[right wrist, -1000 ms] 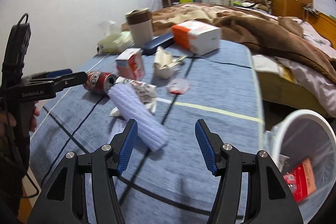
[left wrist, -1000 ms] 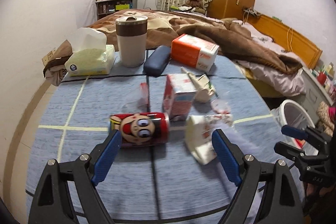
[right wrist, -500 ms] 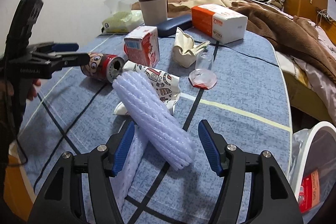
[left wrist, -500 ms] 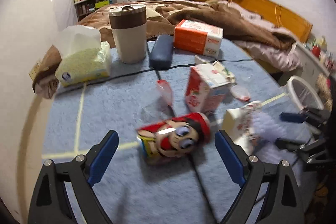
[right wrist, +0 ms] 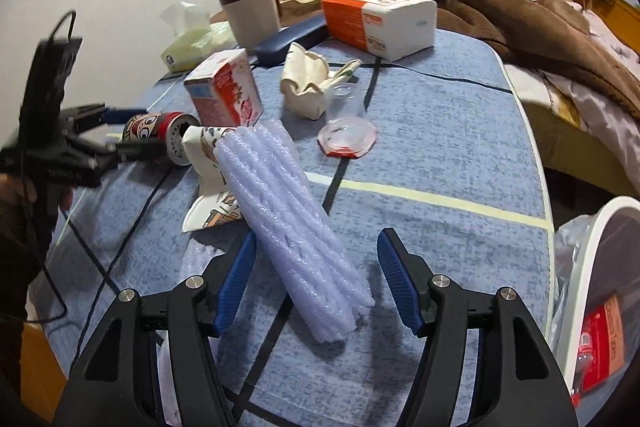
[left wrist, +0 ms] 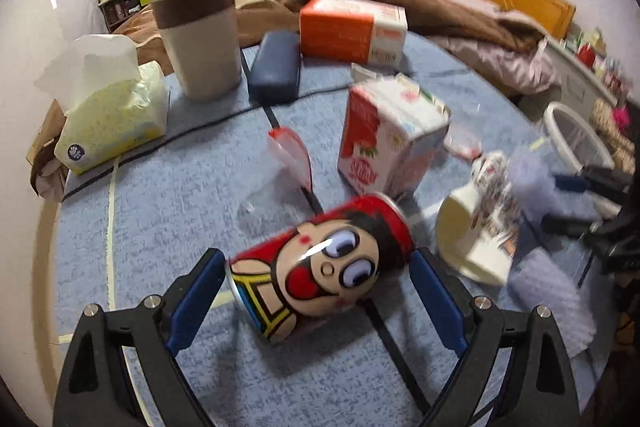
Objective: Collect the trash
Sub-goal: 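Grasp the white foam mesh sleeve with the right tool while the left tool grasps the red cartoon can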
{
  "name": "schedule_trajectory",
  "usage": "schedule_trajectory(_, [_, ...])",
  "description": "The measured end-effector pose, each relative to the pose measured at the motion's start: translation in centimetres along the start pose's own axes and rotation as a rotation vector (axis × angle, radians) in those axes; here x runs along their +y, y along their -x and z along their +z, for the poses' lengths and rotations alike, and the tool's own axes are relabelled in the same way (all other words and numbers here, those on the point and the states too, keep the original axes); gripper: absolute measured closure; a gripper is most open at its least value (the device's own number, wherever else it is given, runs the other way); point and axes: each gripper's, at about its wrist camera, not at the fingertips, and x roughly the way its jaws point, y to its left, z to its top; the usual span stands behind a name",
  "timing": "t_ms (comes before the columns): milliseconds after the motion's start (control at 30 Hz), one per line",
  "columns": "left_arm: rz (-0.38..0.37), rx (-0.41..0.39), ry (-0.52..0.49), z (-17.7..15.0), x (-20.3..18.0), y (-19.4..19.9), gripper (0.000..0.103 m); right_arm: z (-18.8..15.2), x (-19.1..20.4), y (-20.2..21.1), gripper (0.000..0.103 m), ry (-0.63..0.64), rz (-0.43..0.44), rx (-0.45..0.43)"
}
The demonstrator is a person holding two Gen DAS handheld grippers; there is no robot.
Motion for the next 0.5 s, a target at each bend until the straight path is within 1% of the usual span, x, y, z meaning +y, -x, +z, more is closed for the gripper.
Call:
schedule_trajectory(67, [0.004,-0.002,-0.018,-0.1,-0.3,0.2,0.009,-0.1,-0.2,0.1,0.044,-0.01,0.005,-0.001])
schedule_trajectory(100, [0.001,0.003,-0.017,-0.1,-0.4,0.2,0.009,-0.2,-0.3,0.1,0.049,-0.015,0.006,-0.002])
schedule_trajectory(167, [-0.009,0.006,-0.008,-0.2,-0.5,0.4,0.009,-0.4,-0.6,0.3,0.051,-0.031,0.0,-0.006])
schedule_trajectory(200, [-0.016,0.01,-0.003,-0.4,-0.7,0.5,0.009,-0.4,-0.7,0.4,0.054,-0.038,-0.002,-0.009])
schedule_trajectory(233, [-0.026,0.02,-0.002,-0.7,-0.9,0.6,0.009,-0.5,-0.8,0.5,0.059,-0.045,-0.003,-0.014])
schedule_trajectory(333, [-0.04,0.055,-0.019,-1.6,-2.0,0.5,0.009,-0.7,-1.2,0.8,0.067,-0.069,-0.028,-0.016])
schedule_trajectory(400, [-0.045,0.072,-0.025,-2.1,-2.7,0.6,0.009,-0.9,-1.4,0.9,0.069,-0.077,-0.026,-0.017])
schedule_trajectory(500, [-0.094,0.071,-0.019,-2.4,-3.2,1.2,0.009,-1.2,-1.5,0.9,0.07,-0.074,-0.029,-0.007])
